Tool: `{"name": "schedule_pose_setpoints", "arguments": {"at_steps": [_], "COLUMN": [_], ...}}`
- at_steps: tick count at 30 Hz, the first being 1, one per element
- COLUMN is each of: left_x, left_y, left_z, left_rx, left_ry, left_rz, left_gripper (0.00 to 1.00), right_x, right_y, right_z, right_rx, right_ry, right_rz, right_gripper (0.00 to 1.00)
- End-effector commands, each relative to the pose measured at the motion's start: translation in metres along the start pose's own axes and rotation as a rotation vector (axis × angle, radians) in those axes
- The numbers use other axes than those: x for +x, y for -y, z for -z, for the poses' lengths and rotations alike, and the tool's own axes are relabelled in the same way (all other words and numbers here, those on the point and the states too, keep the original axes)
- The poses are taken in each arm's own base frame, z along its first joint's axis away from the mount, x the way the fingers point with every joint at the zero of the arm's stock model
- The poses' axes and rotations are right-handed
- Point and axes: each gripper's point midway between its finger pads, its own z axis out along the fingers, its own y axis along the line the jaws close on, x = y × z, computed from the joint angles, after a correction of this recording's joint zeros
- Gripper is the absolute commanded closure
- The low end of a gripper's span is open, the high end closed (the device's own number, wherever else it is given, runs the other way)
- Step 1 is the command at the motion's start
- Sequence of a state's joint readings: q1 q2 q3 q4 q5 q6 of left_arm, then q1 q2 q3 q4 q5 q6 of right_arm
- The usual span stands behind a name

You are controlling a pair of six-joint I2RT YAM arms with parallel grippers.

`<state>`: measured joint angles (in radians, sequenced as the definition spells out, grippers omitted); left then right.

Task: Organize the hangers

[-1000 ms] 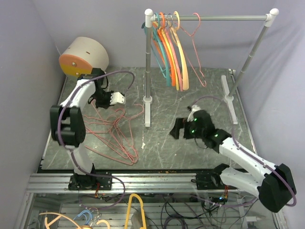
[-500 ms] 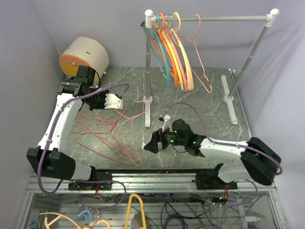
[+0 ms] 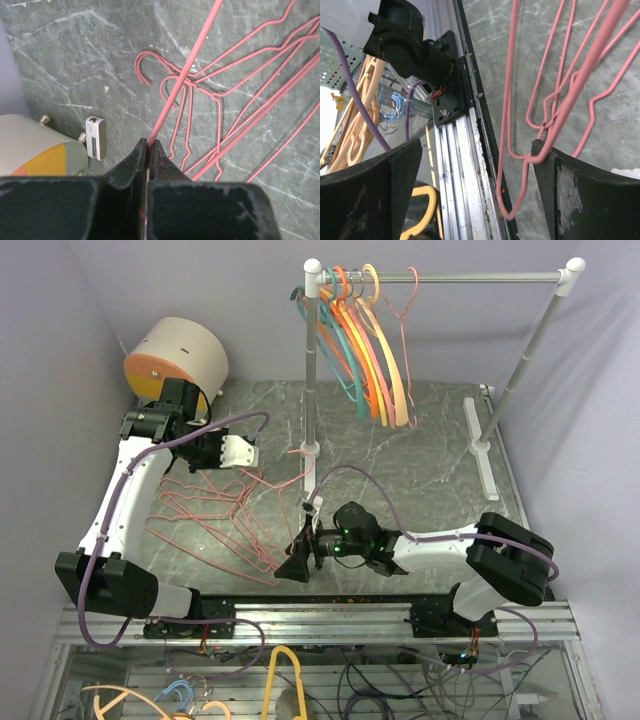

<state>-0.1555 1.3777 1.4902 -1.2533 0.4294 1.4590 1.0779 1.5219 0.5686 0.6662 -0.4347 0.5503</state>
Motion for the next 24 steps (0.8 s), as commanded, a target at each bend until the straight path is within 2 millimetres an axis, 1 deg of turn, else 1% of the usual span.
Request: {"name": "schedule_pose_setpoints", "arguments": {"at_steps": [1,4,7,10,11,13,14,15,17,18,19,20,23,24], "left_x": [-0.024,-0.028,-0.032,-0.033,-0.033,-0.034,-0.034,-0.034,-0.034,-0.034,-0.034,-0.034,-0.043,-0.047], "left_y": [-0.007,-0.012,-0.014,-0.015,-0.016,-0.016,-0.016,-0.015,-0.014,-0.013,-0.014,-0.014,-0.020,-0.025], "left_z": [0.005,0.006,0.009,0.011,0.012,0.013,0.013,0.014,0.014,0.014,0.014,0.015,0.019,0.023], "left_rx": [-0.042,-0.065,-0.071,-0.079,-0.087,-0.096,-0.099,-0.101,-0.107,-0.109,-0.113,-0.118,-0.150,-0.178], "left_ry": [0.098,0.118,0.125,0.125,0.125,0.127,0.128,0.129,0.129,0.128,0.127,0.130,0.168,0.184], "left_rz": [-0.008,-0.002,0.002,0.008,0.011,0.011,0.010,0.011,0.012,0.012,0.013,0.017,0.051,0.069], "left_gripper": [0.93,0.93,0.93,0.93,0.93,0.93,0.93,0.93,0.93,0.93,0.93,0.93,0.93,0.90], "right_x": [-0.011,-0.009,-0.012,-0.012,-0.010,-0.010,-0.010,-0.010,-0.009,-0.008,-0.007,-0.006,-0.009,-0.010], "right_y": [-0.015,-0.018,-0.022,-0.024,-0.023,-0.024,-0.025,-0.024,-0.024,-0.023,-0.021,-0.021,-0.023,-0.021], "right_z": [-0.011,-0.021,-0.029,-0.036,-0.037,-0.035,-0.034,-0.032,-0.026,-0.022,-0.019,-0.015,-0.008,-0.007], "right_rx": [-0.075,-0.096,-0.115,-0.127,-0.124,-0.121,-0.115,-0.105,-0.085,-0.070,-0.054,-0.038,-0.011,0.014], "right_ry": [0.047,0.037,0.042,0.032,0.025,0.023,0.024,0.026,0.029,0.032,0.034,0.038,0.048,0.047], "right_rz": [0.022,0.023,0.031,0.039,0.039,0.038,0.035,0.032,0.025,0.023,0.019,0.018,0.023,0.020], "right_gripper": [0.11,0.16,0.25,0.42,0.50,0.70,0.77,0.82,0.84,0.88,0.97,1.00,1.00,1.00]}}
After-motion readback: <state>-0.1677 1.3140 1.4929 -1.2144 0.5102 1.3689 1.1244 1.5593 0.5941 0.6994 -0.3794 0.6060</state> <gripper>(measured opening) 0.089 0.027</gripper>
